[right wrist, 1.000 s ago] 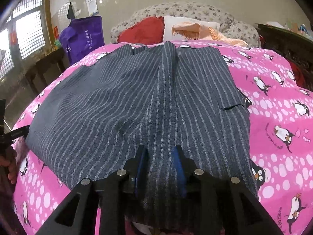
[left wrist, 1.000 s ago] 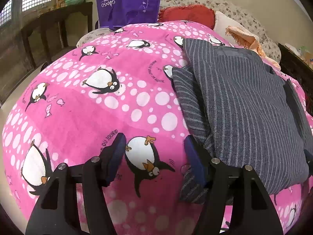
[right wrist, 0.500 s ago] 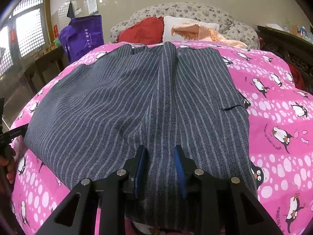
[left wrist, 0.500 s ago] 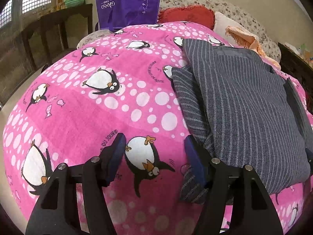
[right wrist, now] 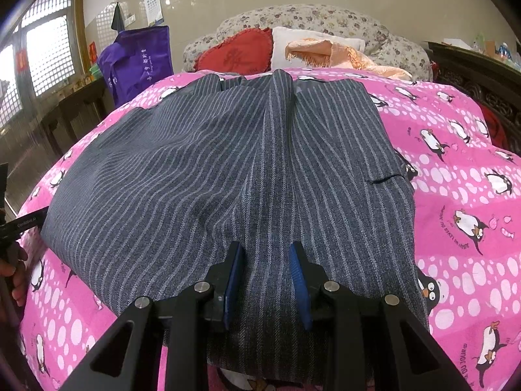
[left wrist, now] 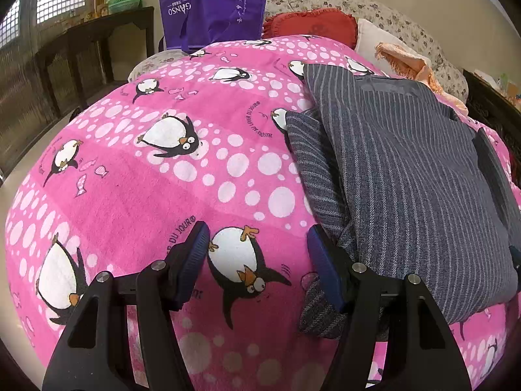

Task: Fold large clothes

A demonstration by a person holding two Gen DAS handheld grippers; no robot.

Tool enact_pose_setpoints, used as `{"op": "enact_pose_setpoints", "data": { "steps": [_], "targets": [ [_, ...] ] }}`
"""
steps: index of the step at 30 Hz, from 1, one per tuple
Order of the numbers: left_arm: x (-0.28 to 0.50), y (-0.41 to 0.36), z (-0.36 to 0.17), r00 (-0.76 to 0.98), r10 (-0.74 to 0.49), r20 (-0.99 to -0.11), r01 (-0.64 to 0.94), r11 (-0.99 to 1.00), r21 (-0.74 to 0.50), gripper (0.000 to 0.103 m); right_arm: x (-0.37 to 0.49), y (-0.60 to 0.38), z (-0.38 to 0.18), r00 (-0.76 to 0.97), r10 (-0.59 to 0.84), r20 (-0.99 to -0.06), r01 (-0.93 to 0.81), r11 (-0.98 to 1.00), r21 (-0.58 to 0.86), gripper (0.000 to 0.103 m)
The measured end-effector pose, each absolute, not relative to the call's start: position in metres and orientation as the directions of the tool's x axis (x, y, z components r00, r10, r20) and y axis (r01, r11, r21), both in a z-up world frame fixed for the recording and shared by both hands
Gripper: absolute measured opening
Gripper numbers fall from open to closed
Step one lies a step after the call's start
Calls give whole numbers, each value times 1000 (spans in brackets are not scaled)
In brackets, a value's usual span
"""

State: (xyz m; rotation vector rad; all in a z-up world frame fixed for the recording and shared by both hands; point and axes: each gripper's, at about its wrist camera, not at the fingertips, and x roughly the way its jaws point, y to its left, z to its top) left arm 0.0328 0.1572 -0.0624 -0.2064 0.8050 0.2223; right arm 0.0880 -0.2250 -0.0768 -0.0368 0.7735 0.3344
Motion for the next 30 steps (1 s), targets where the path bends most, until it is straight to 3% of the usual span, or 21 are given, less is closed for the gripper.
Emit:
{"op": "enact_pose_setpoints", "data": {
  "steps": [2,7,8,9,11,30],
  "targets": [
    [33,157,-63,672,119,-731,-274,957,-96,63,88,-225,-77,665,285,-691,-310,946,93,29],
    [33,156,-63,670,127,-732,-275,958,-86,63,87,-224,-75,654,313,-688,-335,936,108,50],
    [34,156,-63,669,129,-732,-275,958,-83,63,86,-222,-75,658,307,-687,-336,937,97,65],
    [34,156,-63,668,131,-732,-276,958,-81,63,85,-220,-74,661,299,-688,-337,938,84,85],
    [35,156,-63,668,133,-733,-276,958,-77,63,83,-215,-75,670,272,-691,-333,942,48,103],
    [35,158,-62,666,109,-738,-270,957,-102,66,90,-212,-80,649,245,-720,-332,943,21,103]
  ]
}}
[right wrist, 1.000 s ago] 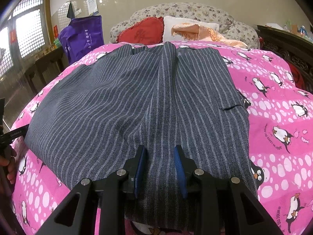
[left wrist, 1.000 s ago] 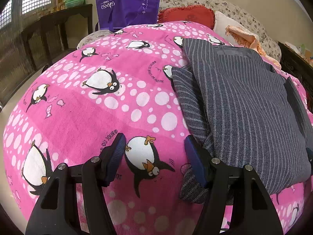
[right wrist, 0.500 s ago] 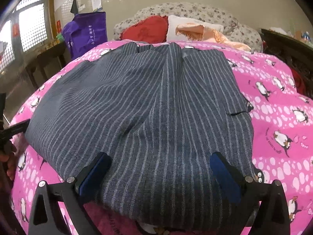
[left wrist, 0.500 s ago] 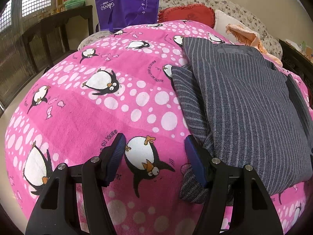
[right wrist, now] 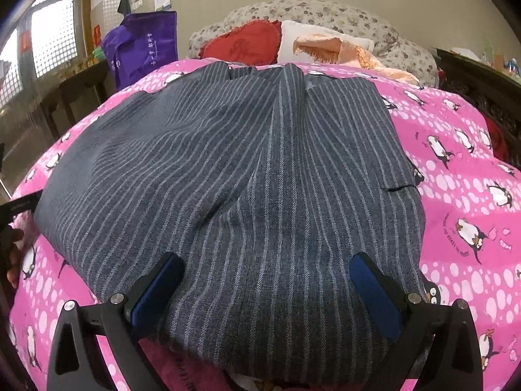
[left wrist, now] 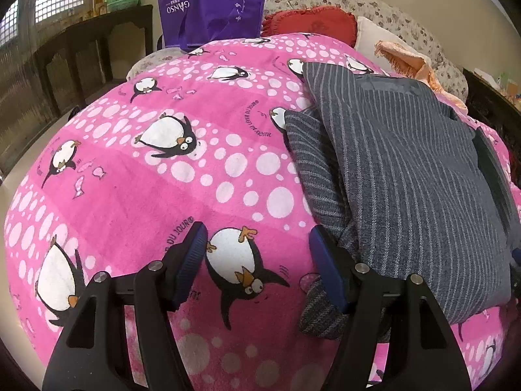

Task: Fold large clothes

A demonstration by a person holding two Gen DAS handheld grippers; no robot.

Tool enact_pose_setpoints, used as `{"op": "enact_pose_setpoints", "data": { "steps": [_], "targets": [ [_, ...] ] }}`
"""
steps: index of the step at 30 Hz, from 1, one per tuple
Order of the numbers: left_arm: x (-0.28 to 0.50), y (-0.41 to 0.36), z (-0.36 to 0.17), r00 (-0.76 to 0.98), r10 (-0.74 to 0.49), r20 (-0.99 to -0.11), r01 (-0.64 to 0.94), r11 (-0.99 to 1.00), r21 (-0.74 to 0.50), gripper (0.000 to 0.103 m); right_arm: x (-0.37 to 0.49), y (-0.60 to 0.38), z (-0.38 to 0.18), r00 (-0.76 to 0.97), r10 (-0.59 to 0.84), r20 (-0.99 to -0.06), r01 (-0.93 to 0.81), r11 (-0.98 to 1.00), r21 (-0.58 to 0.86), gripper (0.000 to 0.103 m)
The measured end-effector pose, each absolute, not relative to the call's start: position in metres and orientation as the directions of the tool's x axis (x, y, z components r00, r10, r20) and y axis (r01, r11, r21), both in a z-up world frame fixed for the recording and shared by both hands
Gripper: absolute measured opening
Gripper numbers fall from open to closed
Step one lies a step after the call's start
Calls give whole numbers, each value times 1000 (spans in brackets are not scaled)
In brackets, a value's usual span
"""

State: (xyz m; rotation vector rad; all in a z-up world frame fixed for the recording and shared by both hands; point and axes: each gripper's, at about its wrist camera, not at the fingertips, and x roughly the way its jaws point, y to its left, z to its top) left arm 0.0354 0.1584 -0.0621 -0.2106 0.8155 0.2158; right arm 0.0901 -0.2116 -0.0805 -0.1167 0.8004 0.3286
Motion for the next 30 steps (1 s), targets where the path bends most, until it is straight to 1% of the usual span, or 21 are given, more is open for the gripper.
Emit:
{"op": "enact_pose_setpoints", "data": {
  "steps": [5,7,8,11,13,14,15,16,17,19,20,21,22,23,24,25,26,27,28,29,30],
  "targets": [
    [35,161,-62,673,76,-736,-257,957,-137,70,92,-209,-81,637,233,-735,-330,944,14,103],
    [34,165,-61,681,50,-731,-249,954,-166,72,93,-212,-75,609,235,-758,-331,943,26,103],
    [33,166,-61,685,39,-728,-246,952,-181,72,91,-216,-70,602,247,-759,-329,943,47,98],
    [36,163,-59,659,43,-751,-236,960,-152,72,76,-245,-54,618,293,-730,-295,946,131,96],
    [39,165,-47,636,23,-771,-237,957,-166,71,62,-273,-45,651,278,-706,-240,958,156,95],
    [37,168,-37,650,13,-760,-241,952,-190,71,58,-283,-42,666,272,-695,-221,961,165,89],
    [35,167,-23,678,16,-735,-244,948,-204,71,52,-295,-37,686,272,-675,-205,962,180,77],
    [34,163,-12,700,11,-714,-232,949,-213,71,50,-304,-32,701,271,-659,-191,963,192,71],
    [39,153,1,727,-14,-687,-195,955,-225,71,50,-308,-28,710,268,-651,-183,963,196,62],
    [55,131,11,737,-58,-674,-131,965,-226,71,57,-309,-21,725,265,-636,-180,964,197,56],
    [68,112,13,737,-79,-672,-87,974,-210,69,62,-304,-19,725,275,-631,-191,961,199,49],
    [77,99,13,739,-89,-668,-61,978,-198,63,66,-298,-18,726,282,-627,-206,959,193,47],
    [86,88,11,732,-95,-674,-43,982,-186,52,70,-288,-18,729,284,-623,-221,959,179,47],
    [102,75,1,704,-78,-706,-38,988,-146,43,75,-278,-18,727,295,-620,-243,955,170,46],
    [111,69,-8,680,-49,-732,-44,993,-107,37,78,-271,-21,718,309,-623,-261,950,171,44],
    [120,67,-20,649,-8,-761,-67,995,-67,26,84,-265,-26,702,309,-642,-267,949,165,44],
    [125,69,-34,617,27,-787,-94,995,-39,23,91,-262,-34,679,295,-672,-261,953,154,44],
    [123,72,-44,617,39,-786,-95,995,-25,22,96,-260,-46,648,273,-711,-248,958,143,43],
    [115,70,-46,651,62,-757,-79,997,14,20,102,-261,-61,615,218,-758,-210,972,109,37],
    [108,65,-49,666,90,-741,-65,996,62,20,105,-264,-71,605,203,-770,-201,975,99,36],
    [102,59,-50,676,113,-728,-54,993,105,20,102,-265,-75,625,215,-750,-218,971,97,36]
  ]
}}
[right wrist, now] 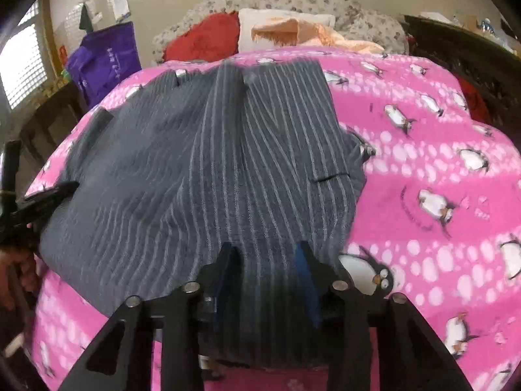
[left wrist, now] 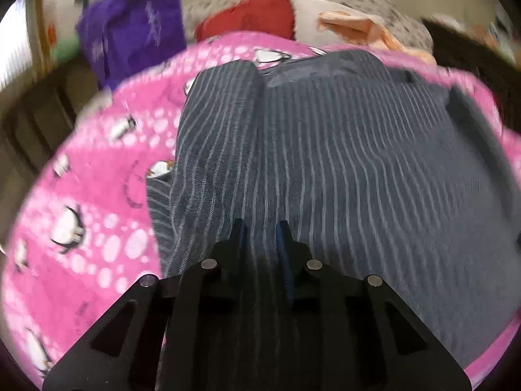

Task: Fold large clothes

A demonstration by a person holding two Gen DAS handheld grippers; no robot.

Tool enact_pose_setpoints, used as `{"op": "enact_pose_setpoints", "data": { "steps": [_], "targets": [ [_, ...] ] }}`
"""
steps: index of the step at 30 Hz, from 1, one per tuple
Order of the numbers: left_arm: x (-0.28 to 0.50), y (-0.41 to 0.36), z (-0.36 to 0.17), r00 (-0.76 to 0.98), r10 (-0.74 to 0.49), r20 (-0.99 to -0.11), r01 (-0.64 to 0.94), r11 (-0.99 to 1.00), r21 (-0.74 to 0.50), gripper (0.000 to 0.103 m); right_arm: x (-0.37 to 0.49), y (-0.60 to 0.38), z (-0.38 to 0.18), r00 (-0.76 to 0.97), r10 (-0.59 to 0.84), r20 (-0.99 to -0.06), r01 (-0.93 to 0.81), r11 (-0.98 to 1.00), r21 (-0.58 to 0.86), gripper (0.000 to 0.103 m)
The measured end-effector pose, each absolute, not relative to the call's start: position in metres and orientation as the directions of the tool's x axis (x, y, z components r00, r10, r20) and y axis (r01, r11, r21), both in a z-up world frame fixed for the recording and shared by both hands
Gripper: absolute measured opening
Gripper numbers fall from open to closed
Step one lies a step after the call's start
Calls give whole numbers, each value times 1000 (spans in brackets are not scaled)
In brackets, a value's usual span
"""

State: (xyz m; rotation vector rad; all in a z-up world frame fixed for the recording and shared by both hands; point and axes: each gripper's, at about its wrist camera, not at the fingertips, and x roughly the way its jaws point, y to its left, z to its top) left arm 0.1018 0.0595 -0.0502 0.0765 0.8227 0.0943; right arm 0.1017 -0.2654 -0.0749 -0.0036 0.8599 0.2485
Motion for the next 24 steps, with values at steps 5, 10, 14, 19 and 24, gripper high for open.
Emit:
{"op": "enact_pose_setpoints", "data": {
  "steps": [5,10,14,19,24],
  "targets": [
    [101,61,-49,668,102,-738,-58,995,85,20,91,-255,-81,687,175,-705,-233,972,14,37],
    [90,89,-34,662,-14,-750,-60,996,-71,20,74,-264,-76,718,185,-671,-215,976,39,38],
    [76,130,-19,687,-25,-726,-98,987,-128,82,68,-266,-81,719,146,-679,-173,985,29,67],
    [81,170,-31,647,-18,-762,-162,974,-161,82,83,-293,-94,657,228,-719,-105,972,212,81],
    [110,167,-32,635,-83,-768,-157,959,-234,82,82,-291,-94,659,220,-719,-102,973,205,84]
  ]
}}
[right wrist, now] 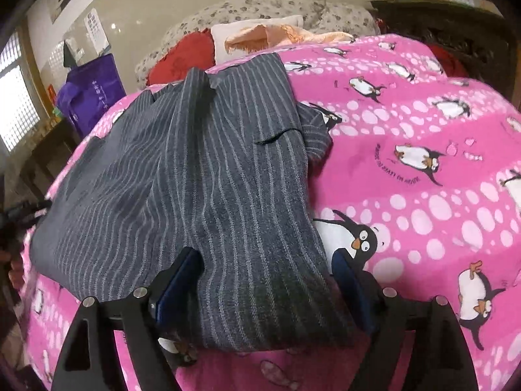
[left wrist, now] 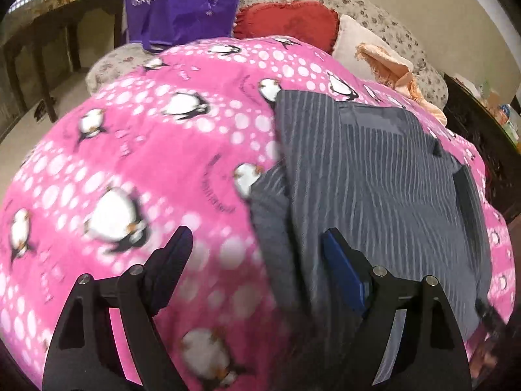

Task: Fold large clothes

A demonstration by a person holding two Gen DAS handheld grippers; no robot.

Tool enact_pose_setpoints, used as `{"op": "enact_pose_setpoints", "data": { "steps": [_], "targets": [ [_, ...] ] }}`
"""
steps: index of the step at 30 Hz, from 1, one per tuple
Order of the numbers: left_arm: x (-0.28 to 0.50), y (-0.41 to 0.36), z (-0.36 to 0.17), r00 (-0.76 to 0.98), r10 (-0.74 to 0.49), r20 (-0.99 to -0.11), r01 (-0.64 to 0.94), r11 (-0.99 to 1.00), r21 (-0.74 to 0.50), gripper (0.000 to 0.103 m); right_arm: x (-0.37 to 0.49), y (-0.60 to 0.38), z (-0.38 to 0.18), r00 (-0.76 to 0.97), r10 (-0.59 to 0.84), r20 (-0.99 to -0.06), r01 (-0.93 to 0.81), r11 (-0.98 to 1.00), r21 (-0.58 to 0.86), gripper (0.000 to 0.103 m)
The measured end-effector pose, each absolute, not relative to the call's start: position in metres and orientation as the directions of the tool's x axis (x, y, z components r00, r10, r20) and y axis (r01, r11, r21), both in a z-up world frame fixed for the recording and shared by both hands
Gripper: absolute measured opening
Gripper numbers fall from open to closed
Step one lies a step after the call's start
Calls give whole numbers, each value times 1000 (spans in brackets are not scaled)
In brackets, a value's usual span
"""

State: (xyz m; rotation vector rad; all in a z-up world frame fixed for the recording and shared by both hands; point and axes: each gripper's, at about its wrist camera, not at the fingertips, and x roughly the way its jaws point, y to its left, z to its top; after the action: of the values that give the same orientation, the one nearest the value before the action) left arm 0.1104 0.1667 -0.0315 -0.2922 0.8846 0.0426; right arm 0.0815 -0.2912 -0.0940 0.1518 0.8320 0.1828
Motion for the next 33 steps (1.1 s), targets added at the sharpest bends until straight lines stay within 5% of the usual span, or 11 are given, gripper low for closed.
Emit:
{"op": "enact_pose_setpoints", "data": {
  "steps": [9,10,11,13,17,20,25,27,28,29,33],
  "targets": [
    [151,160,-50,559,-294,-775,14,938,-345,94,82,-294,-95,657,224,-720,-95,972,216,86],
    [150,161,-49,558,-301,-773,16,935,-353,85,83,-295,-96,656,228,-720,-94,971,221,86],
    [148,163,-47,552,-324,-768,23,927,-374,60,83,-295,-96,656,228,-720,-94,971,222,86],
    [149,166,-48,517,-403,-755,49,895,-444,37,82,-295,-95,657,226,-719,-94,971,220,86],
    [145,157,-47,494,-393,-775,99,911,-399,39,82,-295,-95,657,224,-720,-93,972,218,86],
    [149,151,-49,488,-387,-782,134,919,-370,53,82,-295,-95,657,224,-720,-93,972,217,86],
    [154,137,-50,515,-330,-791,168,944,-285,59,82,-295,-95,657,224,-719,-93,972,218,86],
    [153,132,-48,525,-306,-794,171,952,-254,46,81,-295,-95,658,223,-719,-92,972,216,86],
    [153,130,-47,526,-311,-791,182,950,-253,26,82,-295,-95,658,223,-719,-93,972,216,86],
    [151,129,-45,532,-307,-789,181,952,-248,19,82,-295,-95,658,221,-720,-92,972,214,86],
    [150,113,-36,554,-231,-800,212,968,-133,16,81,-294,-93,659,213,-722,-88,974,207,86]
  ]
}}
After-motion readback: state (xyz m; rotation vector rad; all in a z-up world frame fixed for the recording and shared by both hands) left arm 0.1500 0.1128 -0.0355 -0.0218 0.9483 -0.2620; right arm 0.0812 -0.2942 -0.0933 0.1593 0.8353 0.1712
